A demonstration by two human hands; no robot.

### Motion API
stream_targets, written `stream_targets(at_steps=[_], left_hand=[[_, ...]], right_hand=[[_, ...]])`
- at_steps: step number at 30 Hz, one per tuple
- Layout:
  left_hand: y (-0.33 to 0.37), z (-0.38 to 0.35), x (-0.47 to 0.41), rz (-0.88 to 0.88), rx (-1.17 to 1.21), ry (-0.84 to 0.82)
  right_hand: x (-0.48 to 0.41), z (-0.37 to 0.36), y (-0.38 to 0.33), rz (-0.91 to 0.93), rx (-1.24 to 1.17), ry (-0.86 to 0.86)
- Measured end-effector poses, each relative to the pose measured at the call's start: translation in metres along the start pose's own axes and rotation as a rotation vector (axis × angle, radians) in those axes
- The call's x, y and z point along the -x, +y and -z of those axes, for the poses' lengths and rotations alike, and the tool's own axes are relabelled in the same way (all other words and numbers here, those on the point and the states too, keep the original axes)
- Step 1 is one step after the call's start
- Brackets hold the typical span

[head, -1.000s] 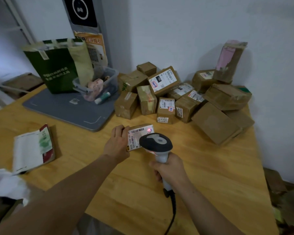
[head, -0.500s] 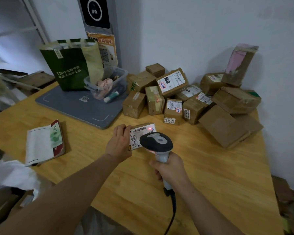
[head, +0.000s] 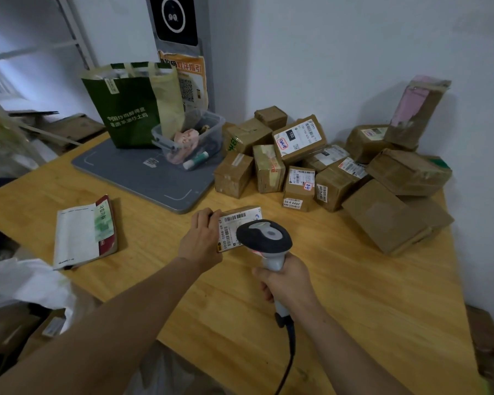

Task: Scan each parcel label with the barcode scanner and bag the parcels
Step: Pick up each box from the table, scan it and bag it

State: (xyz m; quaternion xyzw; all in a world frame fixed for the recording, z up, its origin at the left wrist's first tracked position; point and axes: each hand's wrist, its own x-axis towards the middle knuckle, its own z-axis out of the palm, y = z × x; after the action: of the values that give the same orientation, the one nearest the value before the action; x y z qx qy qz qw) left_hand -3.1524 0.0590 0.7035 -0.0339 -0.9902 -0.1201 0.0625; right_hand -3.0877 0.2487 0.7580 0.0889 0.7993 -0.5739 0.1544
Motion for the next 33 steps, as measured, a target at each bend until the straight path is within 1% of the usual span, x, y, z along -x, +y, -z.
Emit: stream_targets(at_steps=[2,4,6,9,11,14,18,21,23,26,28,30,33], left_hand=[[-0.003,0.001,0.003,0.038,0.031,0.003],[-0.007,0.001,0.009,0.137,0.118,0.023],[-0.014,0.004,0.022,0.297,0.251,0.071],[-0.036,0.009,0.049,0.548,0.456,0.186],[-0.054,0.015,0.072,0.7,0.543,0.262],[-0.085,0.024,0.11,0.946,0.542,0.378],[-0.13,0.035,0.164,1.277,0.64,0.608],[-0.156,0.042,0.205,1.55,0.654,0.69],[-0.171,0.046,0.23,1.689,0.626,0.676],[-0.195,0.05,0.263,1.815,0.525,0.539],[-0.206,0.052,0.276,1.865,0.456,0.47],[-0.212,0.051,0.276,1.912,0.419,0.434],[-0.205,0.047,0.254,1.9,0.405,0.411]], right_hand=[[-0.001,-0.004,-0.002,-0.002,-0.015,-0.026],[-0.001,-0.01,-0.005,-0.008,-0.035,-0.067],[-0.002,-0.021,-0.01,-0.016,-0.052,-0.119],[-0.001,-0.045,-0.018,-0.004,-0.037,-0.223],[-0.001,-0.065,-0.023,-0.002,-0.017,-0.303],[0.002,-0.1,-0.03,0.005,0.044,-0.424],[0.013,-0.15,-0.037,0.024,0.13,-0.576],[0.023,-0.181,-0.039,0.015,0.176,-0.669],[0.029,-0.197,-0.038,0.0,0.193,-0.714],[0.034,-0.212,-0.034,-0.006,0.227,-0.733],[0.033,-0.216,-0.033,-0.01,0.238,-0.735],[0.031,-0.217,-0.032,-0.021,0.242,-0.725],[0.024,-0.215,-0.028,-0.059,0.217,-0.687]])
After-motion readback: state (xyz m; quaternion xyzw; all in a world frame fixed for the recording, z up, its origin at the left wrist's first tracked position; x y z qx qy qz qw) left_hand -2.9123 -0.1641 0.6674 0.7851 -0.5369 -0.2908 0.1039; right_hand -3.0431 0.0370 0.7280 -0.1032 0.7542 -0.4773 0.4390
